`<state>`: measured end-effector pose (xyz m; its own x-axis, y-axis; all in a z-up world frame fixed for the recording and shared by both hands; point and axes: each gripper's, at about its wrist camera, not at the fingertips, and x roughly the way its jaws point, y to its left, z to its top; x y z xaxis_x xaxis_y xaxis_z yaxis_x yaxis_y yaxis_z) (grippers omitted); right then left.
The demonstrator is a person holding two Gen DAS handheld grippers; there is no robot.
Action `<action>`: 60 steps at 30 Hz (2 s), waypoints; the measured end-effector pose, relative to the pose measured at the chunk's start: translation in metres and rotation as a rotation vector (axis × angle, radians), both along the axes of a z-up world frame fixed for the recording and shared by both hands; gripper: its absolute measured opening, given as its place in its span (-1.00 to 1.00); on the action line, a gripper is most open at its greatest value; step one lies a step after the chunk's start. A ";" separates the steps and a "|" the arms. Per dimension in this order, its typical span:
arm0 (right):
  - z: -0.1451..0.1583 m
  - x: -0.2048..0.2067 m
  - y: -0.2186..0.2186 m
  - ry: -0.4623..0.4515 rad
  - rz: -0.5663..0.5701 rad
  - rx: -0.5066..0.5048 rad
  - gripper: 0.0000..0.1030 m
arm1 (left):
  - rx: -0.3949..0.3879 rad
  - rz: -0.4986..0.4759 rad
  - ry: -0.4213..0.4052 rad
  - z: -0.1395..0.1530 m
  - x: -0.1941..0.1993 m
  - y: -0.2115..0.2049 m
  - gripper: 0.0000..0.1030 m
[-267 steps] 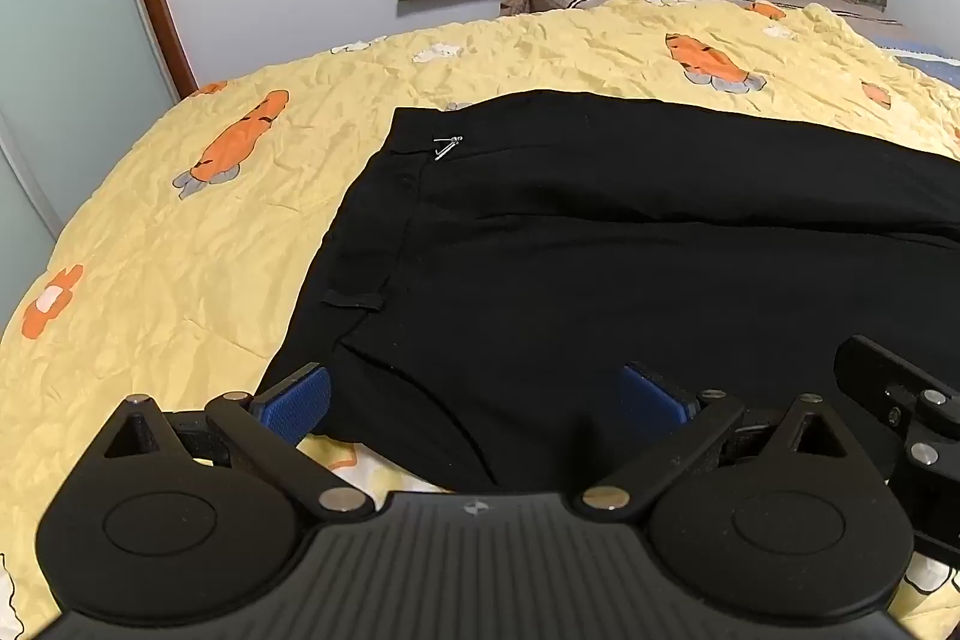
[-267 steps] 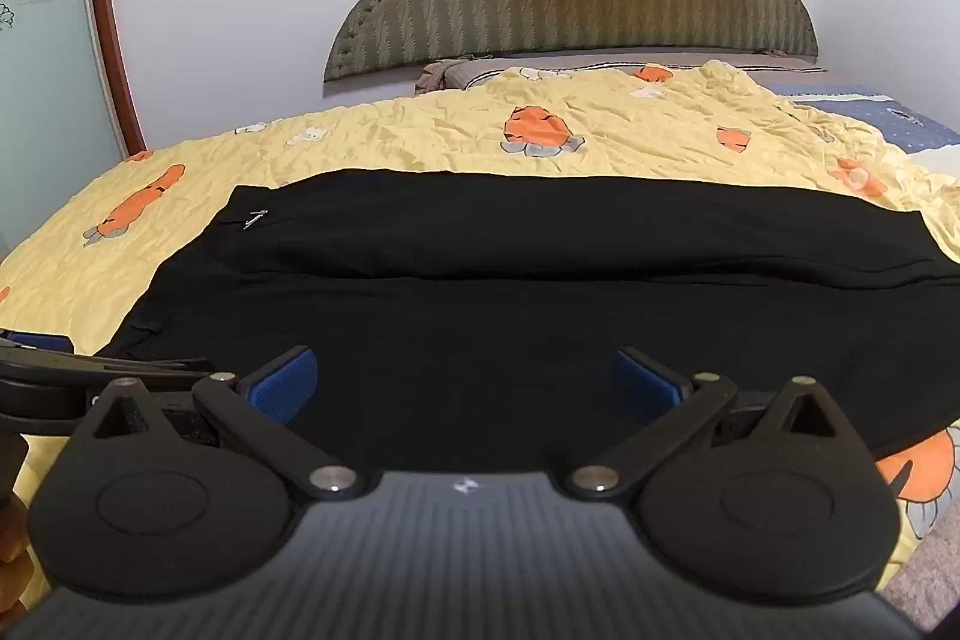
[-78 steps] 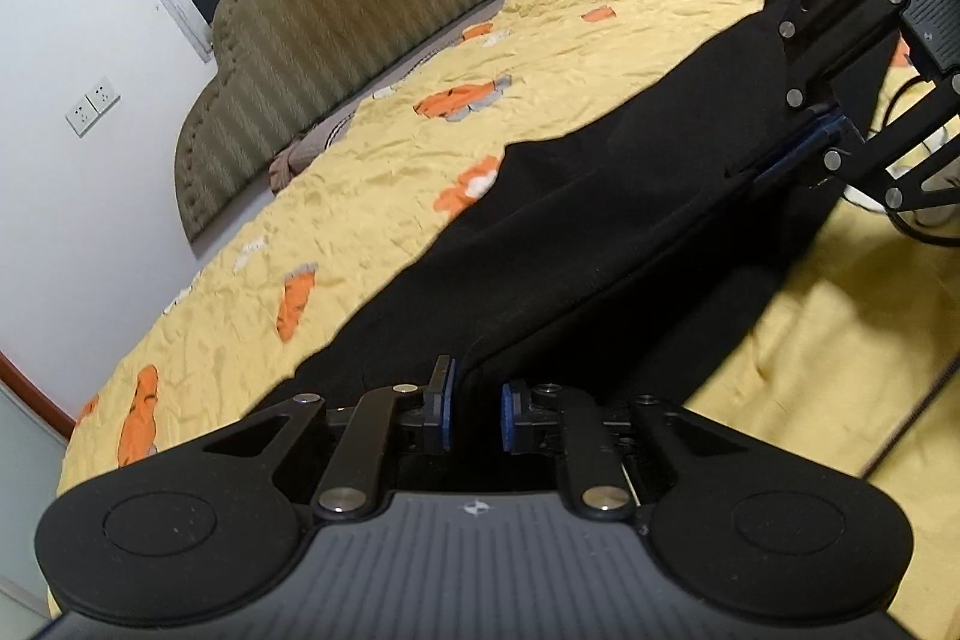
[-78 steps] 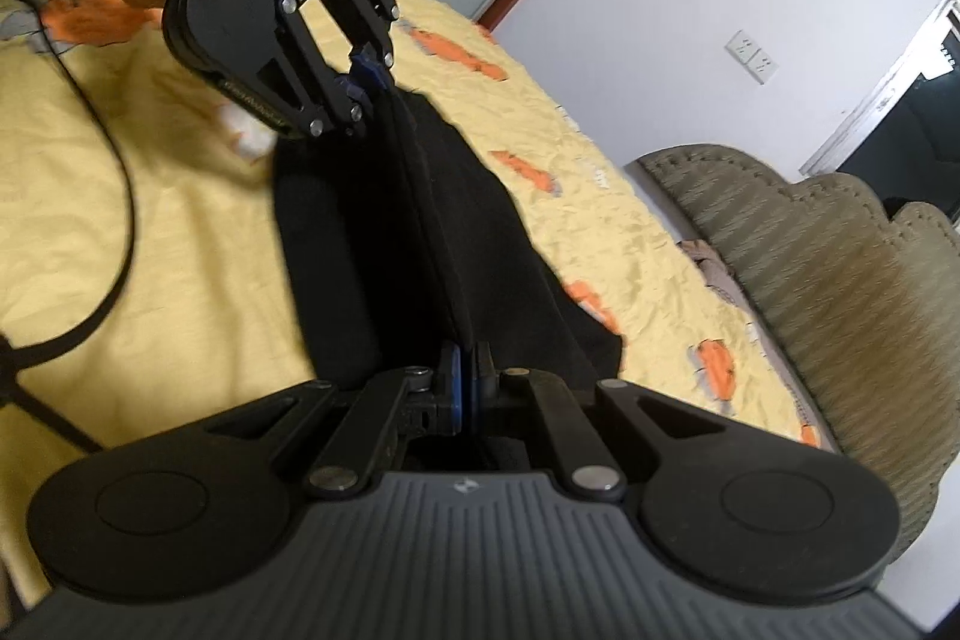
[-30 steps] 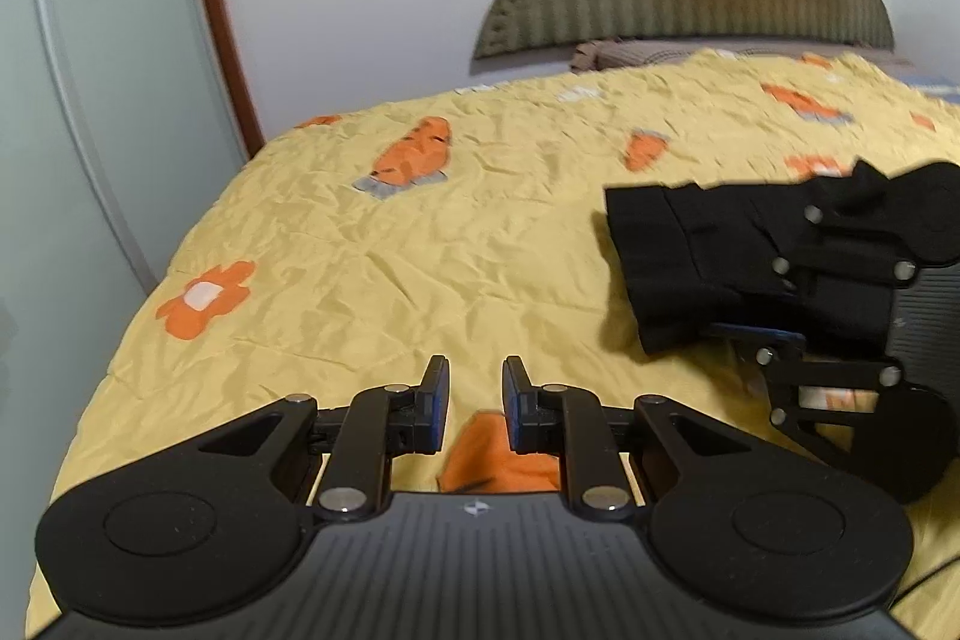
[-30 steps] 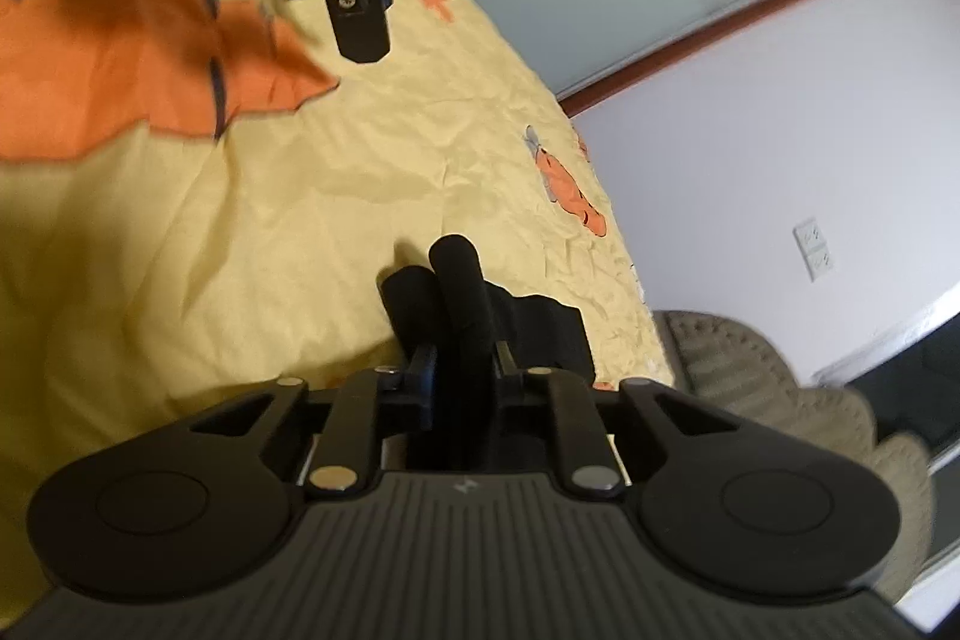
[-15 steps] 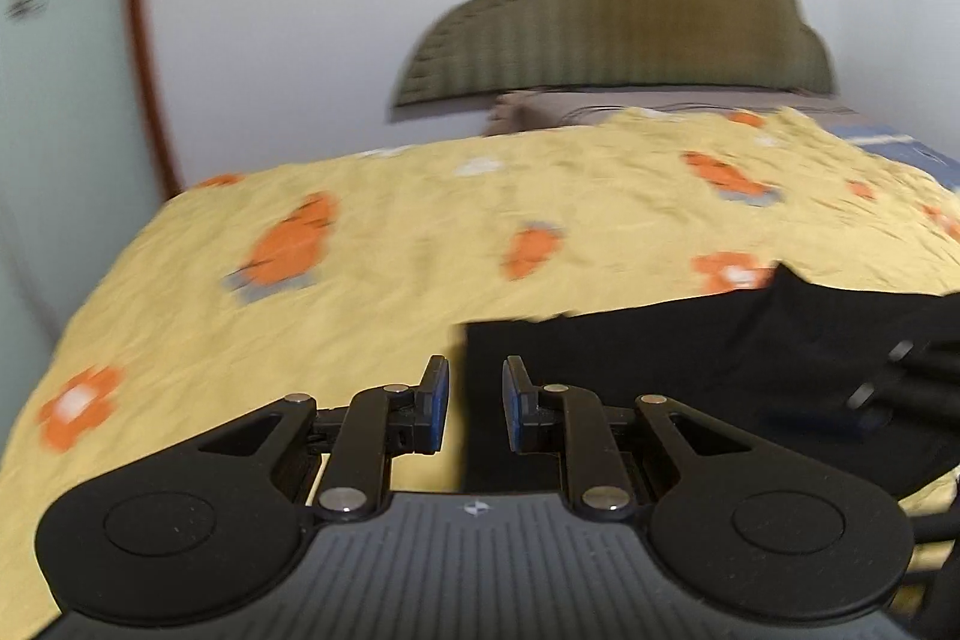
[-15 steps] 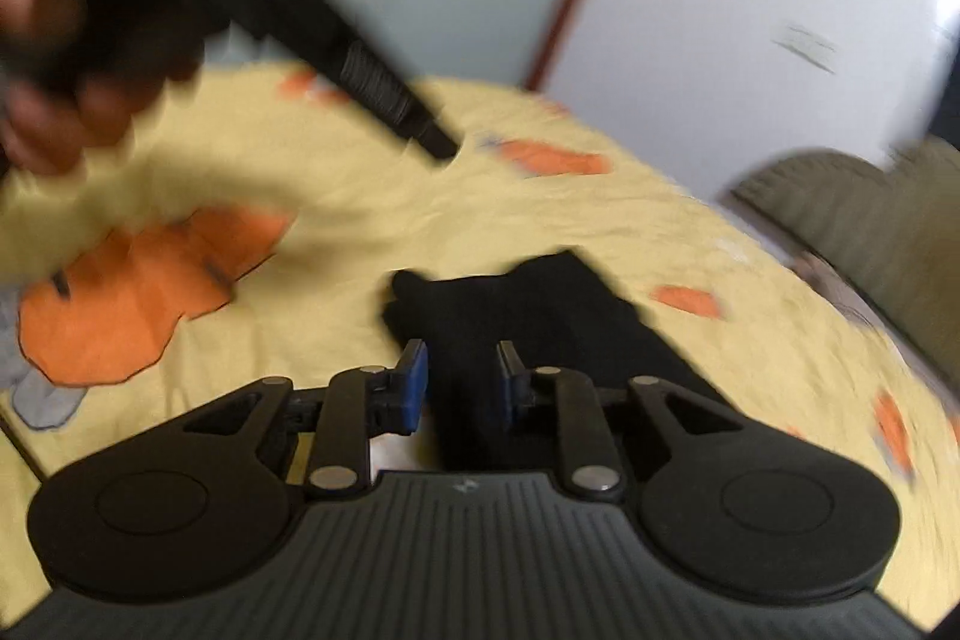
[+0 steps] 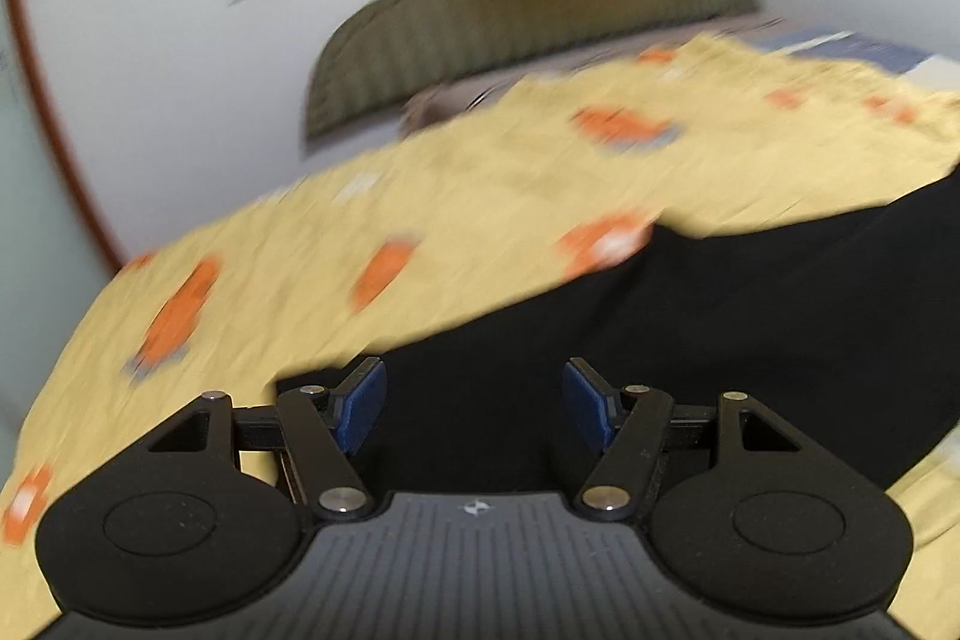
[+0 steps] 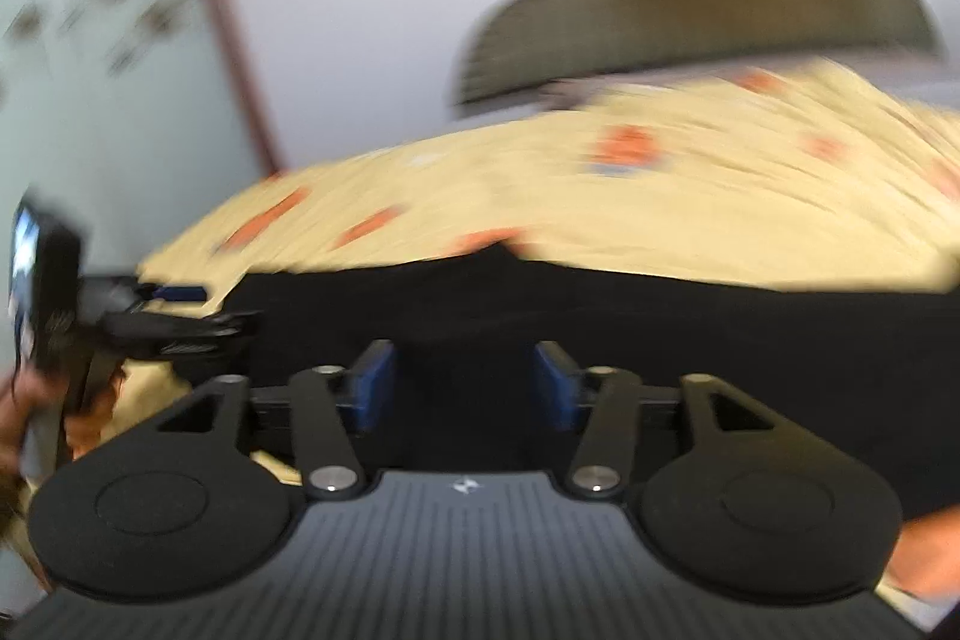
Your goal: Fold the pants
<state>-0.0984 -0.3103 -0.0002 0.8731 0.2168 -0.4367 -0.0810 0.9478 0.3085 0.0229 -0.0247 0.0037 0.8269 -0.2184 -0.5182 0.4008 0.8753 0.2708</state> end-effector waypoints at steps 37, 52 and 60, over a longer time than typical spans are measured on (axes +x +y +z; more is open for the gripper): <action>-0.126 -0.011 -0.329 -0.036 -0.823 0.821 -0.84 | 0.138 -0.438 0.045 -0.064 -0.082 -0.161 0.31; -0.046 -0.098 -0.287 -0.200 -0.826 0.575 -0.87 | 0.063 -0.423 0.104 -0.058 -0.073 -0.149 0.32; -0.110 -0.148 -0.295 -0.027 -0.950 0.670 -0.86 | 0.037 -0.414 0.118 -0.053 -0.072 -0.146 0.32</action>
